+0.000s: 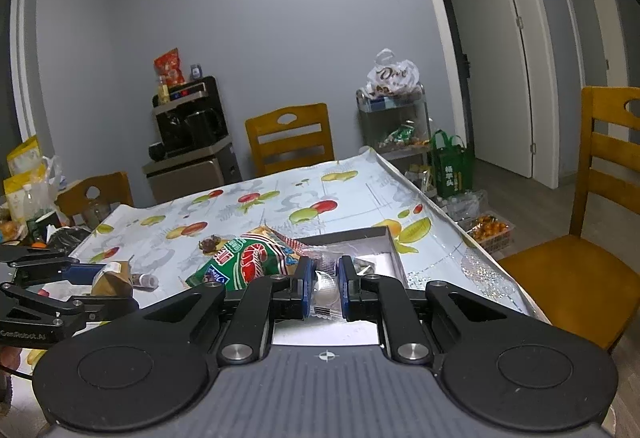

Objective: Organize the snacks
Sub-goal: 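Carry the biscuit and the candy packet over the gray tray with both tools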

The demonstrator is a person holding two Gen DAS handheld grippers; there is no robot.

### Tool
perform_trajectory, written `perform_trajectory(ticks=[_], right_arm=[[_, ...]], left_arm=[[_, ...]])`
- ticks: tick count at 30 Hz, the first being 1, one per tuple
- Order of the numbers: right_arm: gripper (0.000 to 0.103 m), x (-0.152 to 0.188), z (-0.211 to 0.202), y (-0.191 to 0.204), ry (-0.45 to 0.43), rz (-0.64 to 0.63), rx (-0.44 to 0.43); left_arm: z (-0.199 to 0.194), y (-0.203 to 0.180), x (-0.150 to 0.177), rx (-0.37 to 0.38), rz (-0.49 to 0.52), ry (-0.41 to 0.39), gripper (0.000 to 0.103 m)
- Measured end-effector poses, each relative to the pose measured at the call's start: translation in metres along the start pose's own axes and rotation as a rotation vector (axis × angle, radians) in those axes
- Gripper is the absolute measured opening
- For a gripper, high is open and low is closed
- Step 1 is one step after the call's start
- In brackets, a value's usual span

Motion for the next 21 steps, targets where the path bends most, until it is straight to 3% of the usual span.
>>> perform_trajectory(ticks=[15, 21], right_arm=[[0.016, 0.015, 0.011, -0.012, 0.093, 0.037, 0.003], [0.016, 0.020, 0.016, -0.017, 0.114, 0.040, -0.003]], left_arm=[[0.024, -0.026, -0.001, 0.084, 0.046, 0.048, 0.047], [0.041, -0.049, 0.001, 0.161, 0.090, 0.076, 0.047]])
Point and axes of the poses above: each gripper's, at about its wrist camera, not at the fingertips, and z roughly the way its jaws point, y to its left, x to its underside, the point moved 5 cm from there along z, roughly the way its jaws point, and after that the axes turned 15 degrees about x, right-handed, at the moved point
